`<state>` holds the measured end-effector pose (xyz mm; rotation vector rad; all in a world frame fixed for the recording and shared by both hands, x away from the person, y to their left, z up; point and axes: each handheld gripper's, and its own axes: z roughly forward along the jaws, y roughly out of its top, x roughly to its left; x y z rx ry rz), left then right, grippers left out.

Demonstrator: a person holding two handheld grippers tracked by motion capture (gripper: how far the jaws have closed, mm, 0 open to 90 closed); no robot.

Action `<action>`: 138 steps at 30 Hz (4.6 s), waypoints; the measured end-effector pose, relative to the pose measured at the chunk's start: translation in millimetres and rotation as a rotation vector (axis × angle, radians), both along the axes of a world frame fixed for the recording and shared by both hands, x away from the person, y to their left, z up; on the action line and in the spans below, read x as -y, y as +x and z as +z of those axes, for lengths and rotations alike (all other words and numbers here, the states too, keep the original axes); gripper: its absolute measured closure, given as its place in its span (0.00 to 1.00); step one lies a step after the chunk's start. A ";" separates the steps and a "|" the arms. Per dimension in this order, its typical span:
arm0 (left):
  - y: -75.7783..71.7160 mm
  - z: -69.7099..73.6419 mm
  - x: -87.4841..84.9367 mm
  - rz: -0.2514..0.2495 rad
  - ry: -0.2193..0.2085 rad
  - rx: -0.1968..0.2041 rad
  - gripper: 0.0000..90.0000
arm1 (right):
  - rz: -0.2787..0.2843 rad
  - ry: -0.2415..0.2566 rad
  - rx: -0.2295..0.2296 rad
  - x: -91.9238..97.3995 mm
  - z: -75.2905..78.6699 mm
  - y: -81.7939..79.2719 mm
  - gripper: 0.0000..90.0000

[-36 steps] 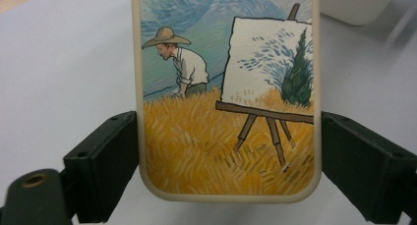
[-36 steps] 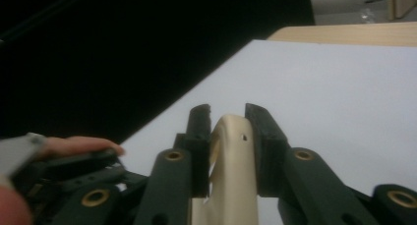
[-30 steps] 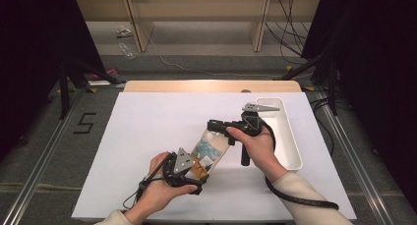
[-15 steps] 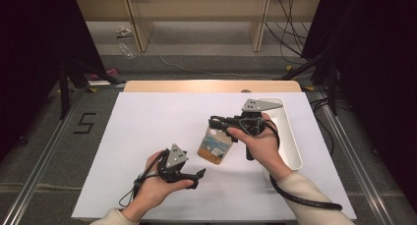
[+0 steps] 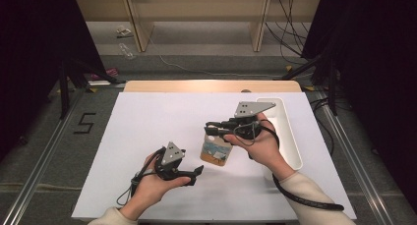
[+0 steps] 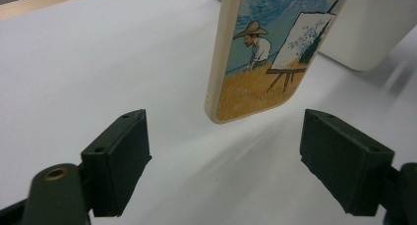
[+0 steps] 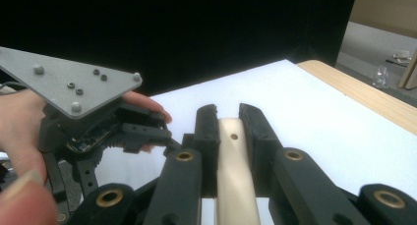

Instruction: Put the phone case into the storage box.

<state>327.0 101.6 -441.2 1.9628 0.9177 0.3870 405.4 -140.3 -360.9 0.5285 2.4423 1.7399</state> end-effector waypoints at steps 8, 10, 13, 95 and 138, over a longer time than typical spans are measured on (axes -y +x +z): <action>2.2 2.5 -2.7 -0.008 -0.008 0.011 0.22 | 0.021 -0.013 0.000 -3.1 -0.3 -2.0 0.89; 2.6 2.8 -2.7 -0.020 -0.013 0.016 0.23 | 0.032 -0.017 -0.002 -4.3 -0.2 -2.8 0.89; 3.6 1.8 -2.3 -0.044 -0.010 0.027 0.23 | 0.049 -0.020 -0.004 -6.5 0.1 -4.3 0.89; 17.0 -1.3 9.7 -0.230 -0.050 -0.043 0.88 | 0.151 0.014 -0.043 -20.2 -9.9 -7.0 0.74; 27.3 0.9 -14.0 0.026 -0.052 -0.038 0.88 | -0.155 0.045 0.003 -8.6 -19.2 5.3 0.00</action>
